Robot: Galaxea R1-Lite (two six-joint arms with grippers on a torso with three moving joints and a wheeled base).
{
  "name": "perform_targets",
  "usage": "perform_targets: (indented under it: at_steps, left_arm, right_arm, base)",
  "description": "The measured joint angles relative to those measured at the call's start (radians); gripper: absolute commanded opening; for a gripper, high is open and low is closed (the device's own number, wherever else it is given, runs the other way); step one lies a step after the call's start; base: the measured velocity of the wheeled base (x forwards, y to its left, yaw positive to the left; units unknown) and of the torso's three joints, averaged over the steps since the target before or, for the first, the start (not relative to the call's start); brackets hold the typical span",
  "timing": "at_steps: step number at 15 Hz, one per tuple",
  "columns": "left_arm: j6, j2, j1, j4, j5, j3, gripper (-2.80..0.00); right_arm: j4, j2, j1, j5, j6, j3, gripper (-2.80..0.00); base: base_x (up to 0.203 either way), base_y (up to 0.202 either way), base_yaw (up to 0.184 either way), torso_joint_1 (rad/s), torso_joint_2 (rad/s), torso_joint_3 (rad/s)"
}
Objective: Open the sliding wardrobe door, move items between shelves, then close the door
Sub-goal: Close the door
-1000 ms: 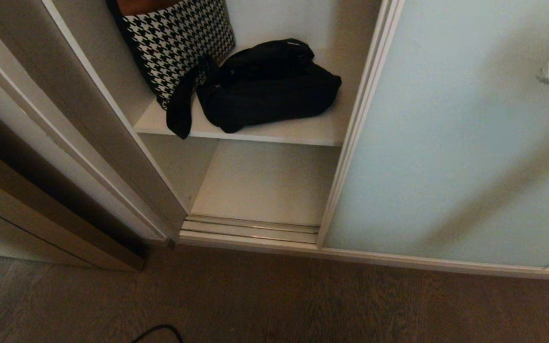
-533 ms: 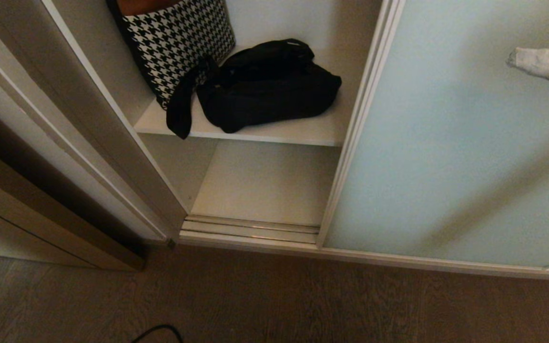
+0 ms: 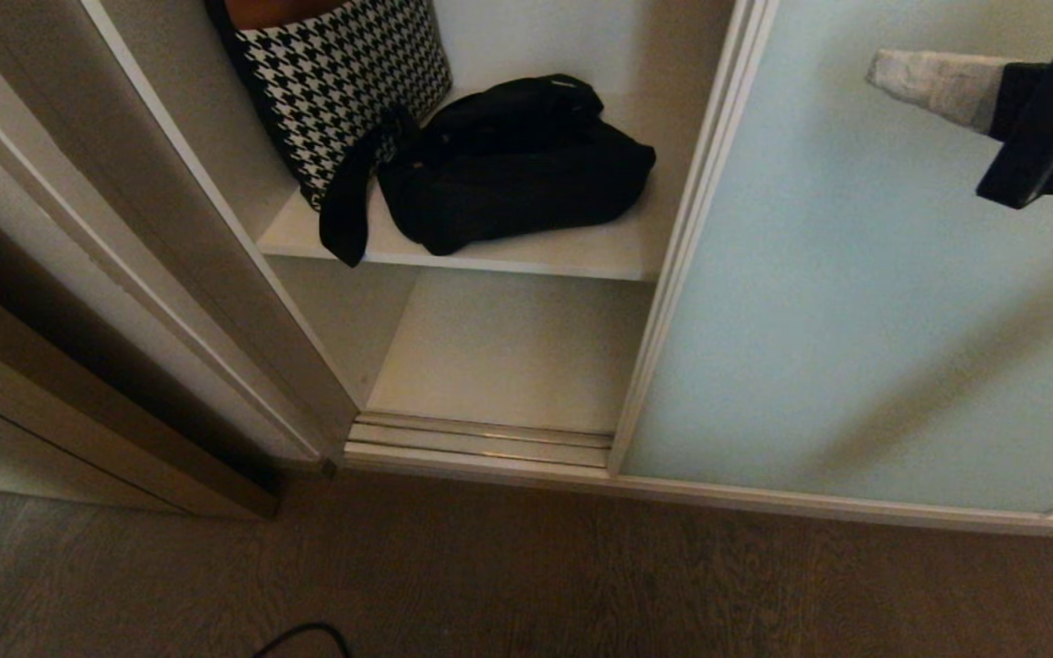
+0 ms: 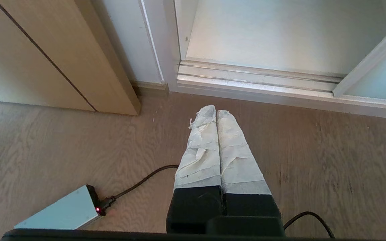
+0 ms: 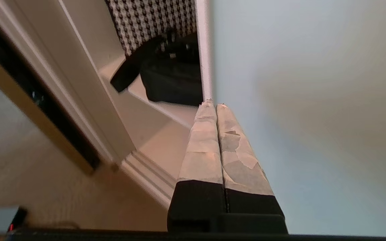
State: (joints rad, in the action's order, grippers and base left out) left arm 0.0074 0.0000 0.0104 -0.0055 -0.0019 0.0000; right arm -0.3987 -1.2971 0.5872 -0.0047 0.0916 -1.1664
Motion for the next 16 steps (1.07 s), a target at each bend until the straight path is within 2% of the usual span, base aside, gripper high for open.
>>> perform_targets:
  at_steps: [2, 5, 9, 14, 16]
  left_arm:
    - [0.000, 0.000, 0.000, 0.000, 0.000, 0.000, -2.80]
    - [0.000, 0.000, 0.000, 0.000, 0.001, 0.000, -2.80]
    - [0.001, 0.000, 0.000, 0.000, 0.000, 0.000, -2.80]
    - [0.000, 0.000, 0.000, 0.000, 0.000, 0.000, -2.80]
    - [0.000, 0.000, 0.000, 0.000, 0.000, 0.000, -2.80]
  right_arm:
    - [-0.082, -0.043, 0.033, -0.037, 0.000, 0.019, -2.80]
    - [-0.198, -0.104, 0.038, -0.088, -0.008, 0.039, -2.80]
    - [-0.219, -0.156, 0.013, -0.111, -0.026, 0.034, -2.80]
    - [-0.243, -0.218, 0.034, -0.116, -0.025, 0.026, -2.80]
    - [-0.263, -0.243, 0.036, -0.158, -0.027, 0.015, -2.80]
  base:
    - [0.000, 0.000, 0.000, 0.000, 0.00, 0.000]
    - [0.000, 0.000, 0.000, 0.000, 0.00, 0.000]
    - [0.000, 0.000, 0.000, 0.000, 0.00, 0.000]
    - [0.000, 0.000, 0.000, 0.000, 0.00, 0.000]
    - [0.000, 0.000, 0.000, 0.000, 0.00, 0.000]
